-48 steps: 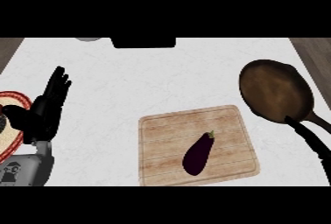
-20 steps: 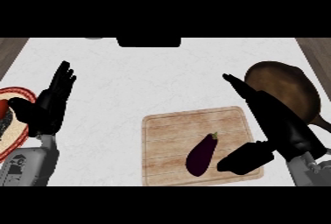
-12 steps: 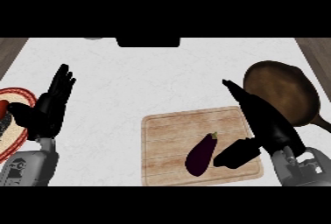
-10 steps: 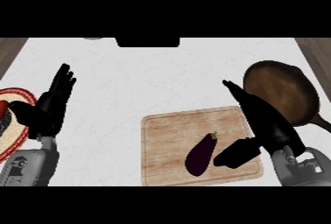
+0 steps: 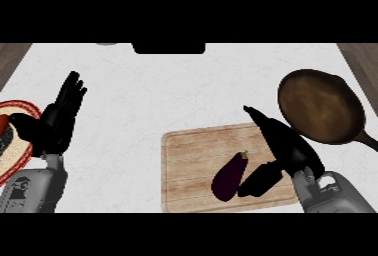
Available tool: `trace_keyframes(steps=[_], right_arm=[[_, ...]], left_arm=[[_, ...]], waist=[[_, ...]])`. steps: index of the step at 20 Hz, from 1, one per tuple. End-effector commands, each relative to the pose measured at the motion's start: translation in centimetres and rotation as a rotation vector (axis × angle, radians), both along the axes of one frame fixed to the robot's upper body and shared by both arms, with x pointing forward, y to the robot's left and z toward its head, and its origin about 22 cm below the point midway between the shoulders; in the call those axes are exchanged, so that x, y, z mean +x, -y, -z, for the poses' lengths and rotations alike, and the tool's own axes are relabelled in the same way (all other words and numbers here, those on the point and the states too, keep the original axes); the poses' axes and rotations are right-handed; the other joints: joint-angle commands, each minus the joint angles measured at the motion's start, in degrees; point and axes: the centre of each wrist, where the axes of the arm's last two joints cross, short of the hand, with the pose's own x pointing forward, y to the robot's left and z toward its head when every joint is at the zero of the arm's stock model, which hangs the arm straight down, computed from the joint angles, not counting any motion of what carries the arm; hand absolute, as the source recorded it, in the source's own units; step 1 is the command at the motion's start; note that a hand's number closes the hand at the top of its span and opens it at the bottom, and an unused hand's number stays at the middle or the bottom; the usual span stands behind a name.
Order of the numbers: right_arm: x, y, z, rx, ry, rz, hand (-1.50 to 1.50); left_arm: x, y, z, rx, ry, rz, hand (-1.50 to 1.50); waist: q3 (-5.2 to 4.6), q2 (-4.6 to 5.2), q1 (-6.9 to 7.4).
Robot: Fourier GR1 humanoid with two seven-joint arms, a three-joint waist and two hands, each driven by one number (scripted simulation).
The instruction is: Pick the eggplant from the cutting board and place it in the pan
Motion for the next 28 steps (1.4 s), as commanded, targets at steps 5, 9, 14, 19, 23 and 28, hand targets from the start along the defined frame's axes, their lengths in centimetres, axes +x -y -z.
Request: trace_keyframes(steps=[5,9,14,19,23,28], right_arm=[[1.4,-1.0,1.2,-0.095,-0.089,-0.024,-1.50],[1.5,-1.6,2.9,-0.214,-0.150,-0.032,-1.50],[1.7,-2.9,3.8,-0.260,-0.192,-0.052,-1.50],[1.0,-3.2,5.4,-0.294,-0.236,-0.065,-1.50],[1.4,-4.7,4.7,-0.274,-0.242,-0.058,-1.50],[1.9,-3.8,7.5,-0.315,-0.260,-0.094,-1.50]], left_arm=[[1.2,2.1,0.6,-0.010,-0.001,-0.004,0.00],[0.6,0.5,-1.1,0.001,0.014,-0.004,0.00],[0.0,-0.2,-0.3,0.012,0.002,-0.004,0.00],[0.4,1.8,0.3,0.003,-0.015,-0.023,0.00],[0.0,0.7,0.1,0.016,-0.004,0.008,0.00],[0.1,0.3,-0.7,0.016,0.014,0.002,0.00]], waist=[[-0.01,0.04,-0.11],[-0.01,0.01,0.24],[-0.02,0.04,0.15],[-0.01,0.02,-0.10],[-0.01,-0.04,0.00],[0.01,-0.04,0.09]])
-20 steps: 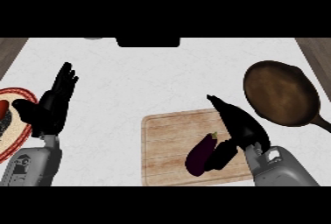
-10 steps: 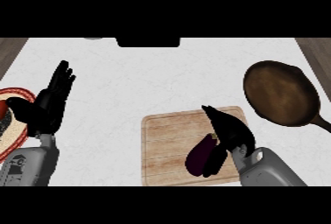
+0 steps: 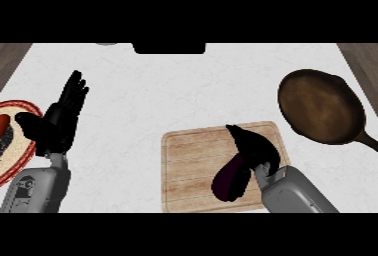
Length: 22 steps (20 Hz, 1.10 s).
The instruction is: Pick the eggplant from the cutting board and place it in the pan
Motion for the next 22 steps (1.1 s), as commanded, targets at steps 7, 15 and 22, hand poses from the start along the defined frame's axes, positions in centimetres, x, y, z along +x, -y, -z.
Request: trace_keyframes(steps=[7,15,22], right_arm=[[0.0,-0.5,2.8,-0.096,-0.127,-0.006,-1.50],[-0.1,0.1,5.0,-0.039,-0.096,-0.145,1.50],[0.4,-1.6,3.4,-0.026,-0.079,-0.118,1.50]], left_arm=[[-0.3,0.2,0.0,-0.020,-0.006,-0.001,0.00],[0.5,0.5,-3.0,-0.011,0.015,0.016,0.00],[0.5,-0.8,-1.3,-0.018,-0.002,-0.004,0.00]], waist=[[0.01,-0.01,0.03],[0.04,0.00,0.12],[0.01,0.00,-0.05]])
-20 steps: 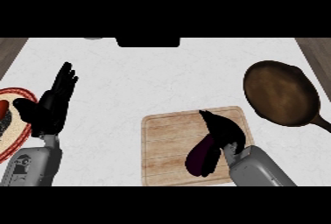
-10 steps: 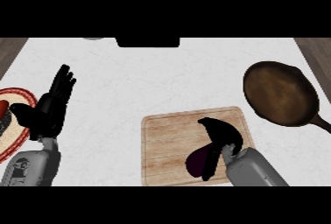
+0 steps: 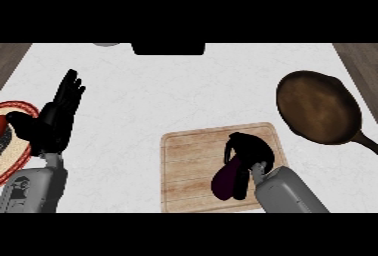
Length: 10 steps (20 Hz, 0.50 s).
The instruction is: Pick the eggplant from the cutting board and place it in the pan
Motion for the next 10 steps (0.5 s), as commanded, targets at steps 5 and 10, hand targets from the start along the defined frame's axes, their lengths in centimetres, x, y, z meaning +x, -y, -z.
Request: trace_keyframes(steps=[5,10], right_arm=[[2.5,-6.7,-0.8,-0.035,0.143,0.171,1.50],[4.7,-8.8,-2.3,-0.075,0.366,0.361,1.50]], left_arm=[[0.4,2.3,-0.7,0.001,0.004,0.036,0.00],[1.2,1.0,-1.1,-0.010,0.004,0.055,0.00]], waist=[[0.56,0.87,1.51],[0.53,1.24,3.25]])
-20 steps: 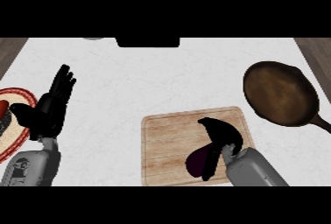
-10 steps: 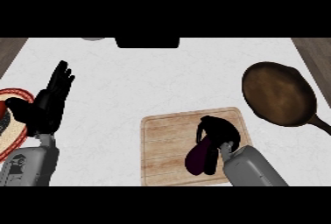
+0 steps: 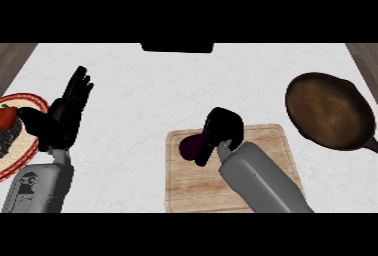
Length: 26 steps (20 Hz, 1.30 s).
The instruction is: Pick the eggplant from the cutting board and place it in the pan
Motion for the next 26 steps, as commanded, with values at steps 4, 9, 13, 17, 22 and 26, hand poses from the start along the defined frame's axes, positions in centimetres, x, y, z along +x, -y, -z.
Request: trace_keyframes(steps=[4,9,13,17,22,26], right_arm=[[1.1,-4.2,-3.2,-0.115,0.442,0.146,1.50],[2.9,-4.4,-7.0,-0.121,0.622,0.228,1.50],[2.9,-3.5,-8.8,-0.130,0.714,0.309,1.50],[3.9,-1.4,-10.7,0.009,0.801,0.400,1.50],[4.8,5.6,-11.2,0.120,0.893,0.517,1.50],[5.4,12.4,-9.2,0.043,0.899,0.556,1.50]], left_arm=[[0.1,0.8,0.8,0.000,0.001,0.008,0.00],[-0.9,-0.6,0.7,0.006,-0.006,-0.014,0.00],[-0.9,-1.1,0.3,0.003,0.009,-0.038,0.00],[-0.1,-1.7,0.3,-0.007,-0.005,-0.036,0.00],[-0.8,-1.3,0.8,0.006,-0.001,-0.059,0.00],[-1.0,-2.0,-0.1,0.023,0.005,-0.059,0.00]], waist=[[0.04,-0.27,-0.52],[0.09,-0.47,-1.46],[0.10,-0.70,-2.48],[0.11,-0.38,-2.69],[0.17,-0.43,-3.09],[0.16,-0.36,-2.51]])
